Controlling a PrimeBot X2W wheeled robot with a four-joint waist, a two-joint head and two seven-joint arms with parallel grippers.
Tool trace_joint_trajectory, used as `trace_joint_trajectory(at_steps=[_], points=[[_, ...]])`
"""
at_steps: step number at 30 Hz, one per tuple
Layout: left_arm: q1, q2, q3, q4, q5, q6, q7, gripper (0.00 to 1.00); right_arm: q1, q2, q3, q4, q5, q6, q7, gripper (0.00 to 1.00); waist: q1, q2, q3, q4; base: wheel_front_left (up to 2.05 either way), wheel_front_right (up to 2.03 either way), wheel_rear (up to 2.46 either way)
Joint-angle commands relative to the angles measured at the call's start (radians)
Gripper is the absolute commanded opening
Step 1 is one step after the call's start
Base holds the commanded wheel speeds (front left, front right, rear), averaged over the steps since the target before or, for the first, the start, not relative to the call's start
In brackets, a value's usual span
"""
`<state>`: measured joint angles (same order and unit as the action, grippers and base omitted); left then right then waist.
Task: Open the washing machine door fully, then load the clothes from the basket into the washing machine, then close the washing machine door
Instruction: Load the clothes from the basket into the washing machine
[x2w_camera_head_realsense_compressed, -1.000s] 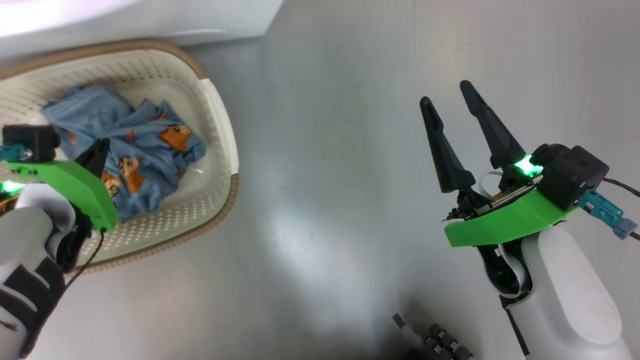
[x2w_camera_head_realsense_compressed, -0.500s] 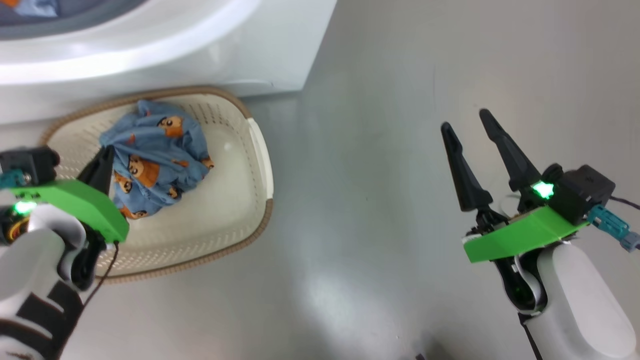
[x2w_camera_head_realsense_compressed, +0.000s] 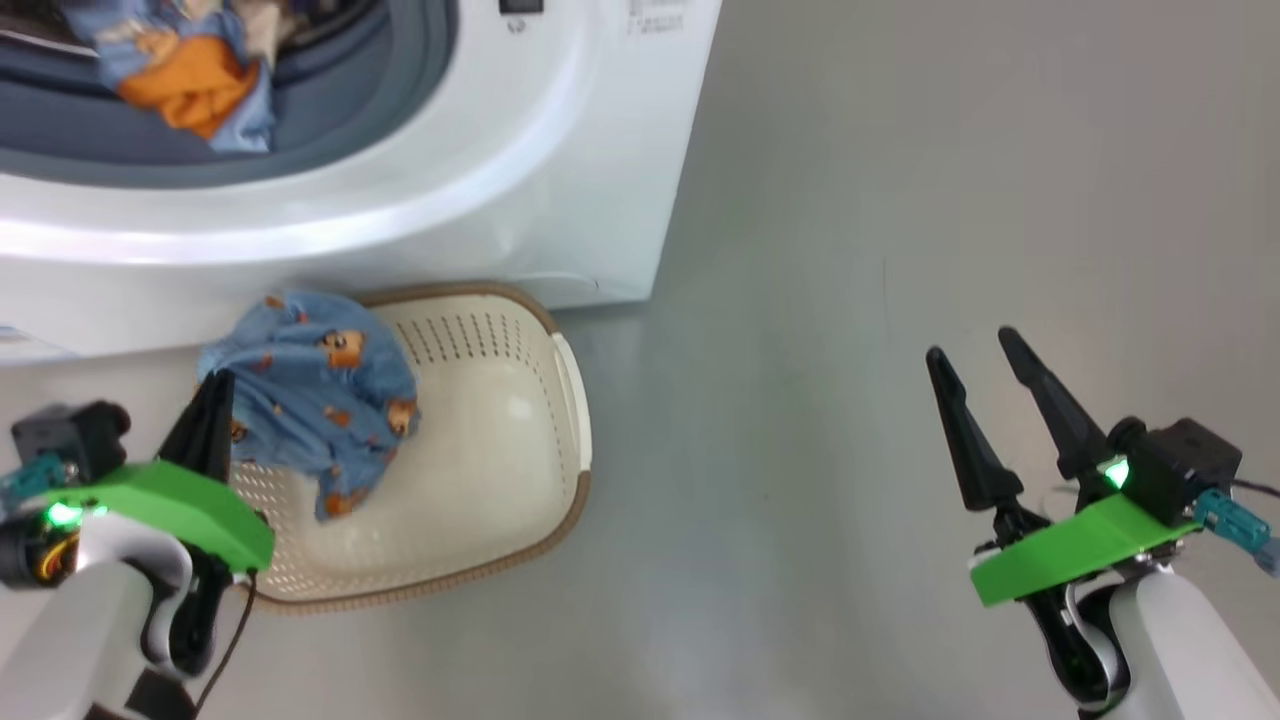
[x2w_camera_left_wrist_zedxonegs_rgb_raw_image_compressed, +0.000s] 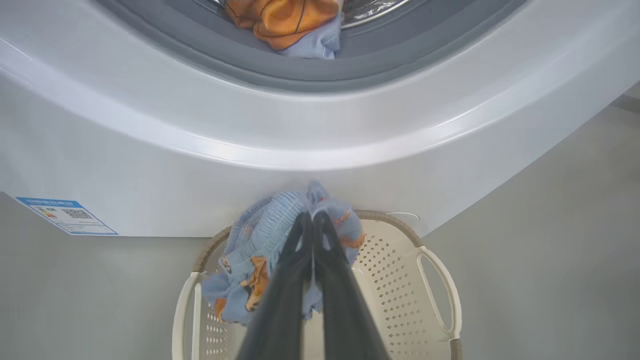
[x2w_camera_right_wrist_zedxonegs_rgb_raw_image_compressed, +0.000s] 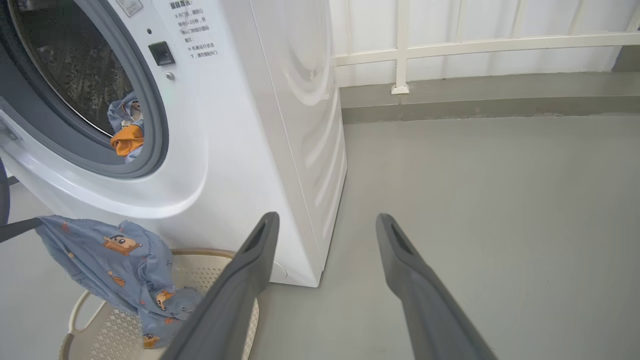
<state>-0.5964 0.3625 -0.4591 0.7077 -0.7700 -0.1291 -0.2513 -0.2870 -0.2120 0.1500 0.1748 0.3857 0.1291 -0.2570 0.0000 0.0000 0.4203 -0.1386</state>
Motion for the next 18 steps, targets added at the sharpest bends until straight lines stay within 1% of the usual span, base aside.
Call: trace_joint_trajectory(at_steps=[1,9,18], points=[[0.031,0.034,0.07,-0.041,0.03,-0.002,-0.01,0.0,0.037,-0.013,0.013,-0.016,0.012,0.002,-0.005,1.0,0.0,0.0,-0.077,0.021,0.0,0.0,0.0],[0.17,0.0,0.225,-0.178,0.157,-0.002,-0.01,0.0,0.102,-0.03,-0.009,-0.007,0.015,0.002,-0.005,1.0,0.0,0.0,-0.161,0.027,0.0,0.0,0.0],[0.321,-0.044,0.38,-0.365,0.263,-0.002,-0.01,0.0,0.159,-0.044,-0.041,-0.017,0.022,0.002,-0.005,1.0,0.0,0.0,-0.211,0.035,0.0,0.0,0.0]])
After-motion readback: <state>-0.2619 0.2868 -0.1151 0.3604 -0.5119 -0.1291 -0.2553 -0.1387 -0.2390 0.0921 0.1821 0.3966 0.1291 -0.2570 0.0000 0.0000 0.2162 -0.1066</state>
